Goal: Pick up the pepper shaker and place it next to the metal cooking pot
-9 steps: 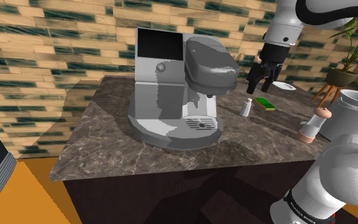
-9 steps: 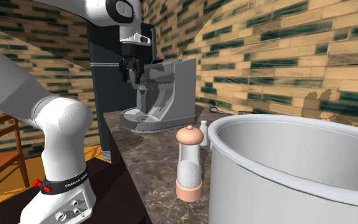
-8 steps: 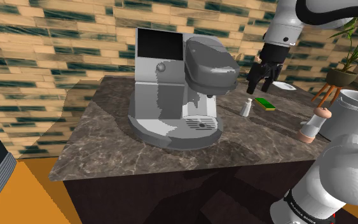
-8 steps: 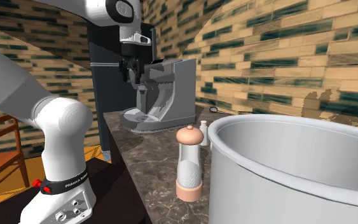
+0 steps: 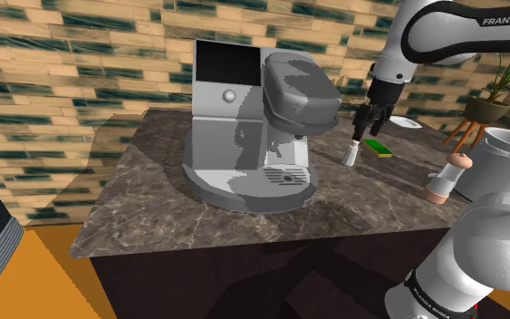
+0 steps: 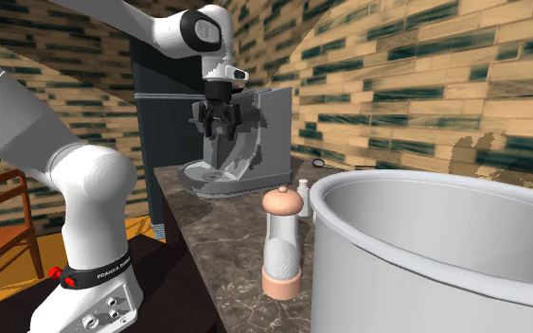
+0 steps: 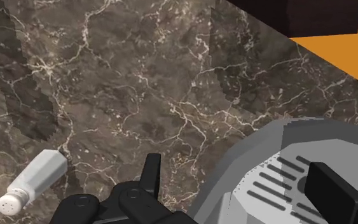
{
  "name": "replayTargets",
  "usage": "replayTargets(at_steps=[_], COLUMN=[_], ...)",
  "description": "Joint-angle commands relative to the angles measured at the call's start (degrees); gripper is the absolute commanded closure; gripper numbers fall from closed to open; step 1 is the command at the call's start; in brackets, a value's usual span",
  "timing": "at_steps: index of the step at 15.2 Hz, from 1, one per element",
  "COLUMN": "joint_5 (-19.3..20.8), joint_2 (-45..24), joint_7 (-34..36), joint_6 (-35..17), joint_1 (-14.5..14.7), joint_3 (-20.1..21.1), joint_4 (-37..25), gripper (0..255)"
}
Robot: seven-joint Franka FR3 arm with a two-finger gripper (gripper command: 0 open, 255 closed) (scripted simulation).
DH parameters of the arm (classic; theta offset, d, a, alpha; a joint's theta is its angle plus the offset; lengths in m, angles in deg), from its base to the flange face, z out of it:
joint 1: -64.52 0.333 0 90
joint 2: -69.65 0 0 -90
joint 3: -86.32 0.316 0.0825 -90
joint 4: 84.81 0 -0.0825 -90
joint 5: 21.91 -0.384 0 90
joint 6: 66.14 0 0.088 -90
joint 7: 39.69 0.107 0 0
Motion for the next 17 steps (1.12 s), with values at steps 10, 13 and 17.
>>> replayTargets(at_steps=[10, 13, 17], joint_5=[6.8, 6.9, 5.3], joint_2=[-15.8, -21.3, -29.3], joint_7=[-15.4, -19.8, -26.2], joint_6=[-15.6, -19.6, -24.5], joint_1=[-1.9, -1.9, -1.7], joint_3=[-11.4, -14.4, -18.1], joint_4=[-3.0, -5.3, -9.4], gripper=[0, 0, 0])
